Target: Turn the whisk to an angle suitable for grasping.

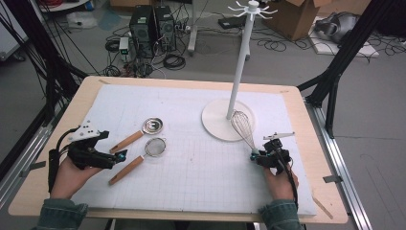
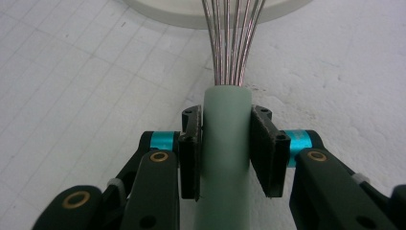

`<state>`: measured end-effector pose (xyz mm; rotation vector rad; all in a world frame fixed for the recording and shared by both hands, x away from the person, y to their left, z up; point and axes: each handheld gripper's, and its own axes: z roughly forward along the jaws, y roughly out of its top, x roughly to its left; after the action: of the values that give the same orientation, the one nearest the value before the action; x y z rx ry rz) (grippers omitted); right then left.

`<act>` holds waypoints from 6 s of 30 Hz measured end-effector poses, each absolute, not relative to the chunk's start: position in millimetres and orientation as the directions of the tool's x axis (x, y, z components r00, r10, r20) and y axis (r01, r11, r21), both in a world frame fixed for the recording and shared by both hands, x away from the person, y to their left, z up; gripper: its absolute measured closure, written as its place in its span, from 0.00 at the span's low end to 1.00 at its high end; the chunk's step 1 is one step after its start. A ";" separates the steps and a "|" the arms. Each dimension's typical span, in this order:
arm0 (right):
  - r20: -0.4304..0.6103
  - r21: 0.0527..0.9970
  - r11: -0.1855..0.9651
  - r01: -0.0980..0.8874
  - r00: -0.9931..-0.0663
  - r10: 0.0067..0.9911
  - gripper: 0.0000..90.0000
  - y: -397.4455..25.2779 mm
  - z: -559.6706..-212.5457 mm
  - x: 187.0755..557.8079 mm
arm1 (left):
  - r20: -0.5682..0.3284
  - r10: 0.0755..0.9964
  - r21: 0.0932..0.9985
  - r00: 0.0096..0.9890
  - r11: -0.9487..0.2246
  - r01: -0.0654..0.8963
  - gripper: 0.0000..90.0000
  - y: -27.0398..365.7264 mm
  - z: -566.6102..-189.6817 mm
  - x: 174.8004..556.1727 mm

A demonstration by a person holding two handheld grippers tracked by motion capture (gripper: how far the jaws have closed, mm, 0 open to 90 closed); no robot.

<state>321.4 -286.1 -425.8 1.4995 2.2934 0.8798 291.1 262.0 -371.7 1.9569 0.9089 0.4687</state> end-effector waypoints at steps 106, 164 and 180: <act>0.094 0.647 0.736 0.200 -0.979 0.183 0.63 -157.7 -429.1 313.2 | -0.023 0.700 0.852 0.714 -0.360 0.380 0.02 250.6 -372.9 290.1; 0.105 0.747 0.596 0.296 -0.937 0.334 0.44 -230.1 -423.7 293.1 | 0.072 0.394 0.856 0.916 -0.496 0.146 0.18 164.7 -336.8 324.4; 0.109 0.750 0.592 0.296 -0.937 0.331 0.43 -232.1 -423.0 292.7 | 0.063 0.312 0.829 0.948 -0.545 0.124 0.25 139.2 -333.6 331.1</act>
<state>292.7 -232.1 -423.0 0.5445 2.7654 1.2902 331.1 139.2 -333.6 2.1480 0.3068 0.2510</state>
